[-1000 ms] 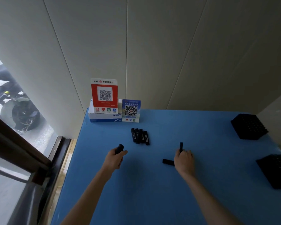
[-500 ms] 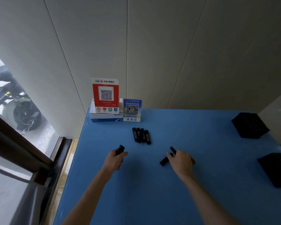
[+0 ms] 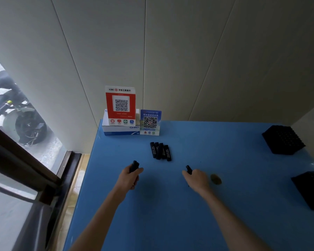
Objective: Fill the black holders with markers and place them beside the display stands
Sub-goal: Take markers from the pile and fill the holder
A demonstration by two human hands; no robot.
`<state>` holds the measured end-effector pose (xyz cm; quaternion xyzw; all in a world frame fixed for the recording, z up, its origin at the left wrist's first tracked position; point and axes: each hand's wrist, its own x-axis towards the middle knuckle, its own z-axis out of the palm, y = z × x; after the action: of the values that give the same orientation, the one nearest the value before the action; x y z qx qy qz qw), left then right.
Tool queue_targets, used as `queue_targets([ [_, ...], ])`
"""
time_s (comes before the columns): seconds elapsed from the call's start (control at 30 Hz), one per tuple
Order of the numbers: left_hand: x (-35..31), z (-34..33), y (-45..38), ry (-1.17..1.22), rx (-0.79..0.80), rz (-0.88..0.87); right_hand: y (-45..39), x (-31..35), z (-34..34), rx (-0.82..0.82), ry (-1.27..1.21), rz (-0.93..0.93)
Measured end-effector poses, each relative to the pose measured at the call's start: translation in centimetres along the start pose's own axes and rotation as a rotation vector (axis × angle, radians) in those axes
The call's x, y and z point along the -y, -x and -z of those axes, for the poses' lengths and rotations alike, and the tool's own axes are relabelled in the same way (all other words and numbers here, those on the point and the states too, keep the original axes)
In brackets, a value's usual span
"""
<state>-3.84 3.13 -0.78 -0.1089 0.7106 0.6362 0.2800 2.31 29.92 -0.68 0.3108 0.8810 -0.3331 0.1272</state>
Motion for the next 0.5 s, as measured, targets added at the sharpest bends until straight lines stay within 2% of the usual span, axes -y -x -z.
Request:
queue_targets([
  [0.13,-0.5,-1.1,-0.3,-0.017,0.039,-0.01,0.8,0.1,0.7,0.102,-0.421,-0.091],
  [0.33,-1.7,-5.6,-0.1,-0.06,0.156,-0.045,2.3,-2.0,3.9,0.067,-0.617,-0.11],
  [0.5,-2.3,-11.7,1.5,-0.127,0.242,-0.077,4.6,-6.9,7.4,0.074,-0.779,-0.108],
])
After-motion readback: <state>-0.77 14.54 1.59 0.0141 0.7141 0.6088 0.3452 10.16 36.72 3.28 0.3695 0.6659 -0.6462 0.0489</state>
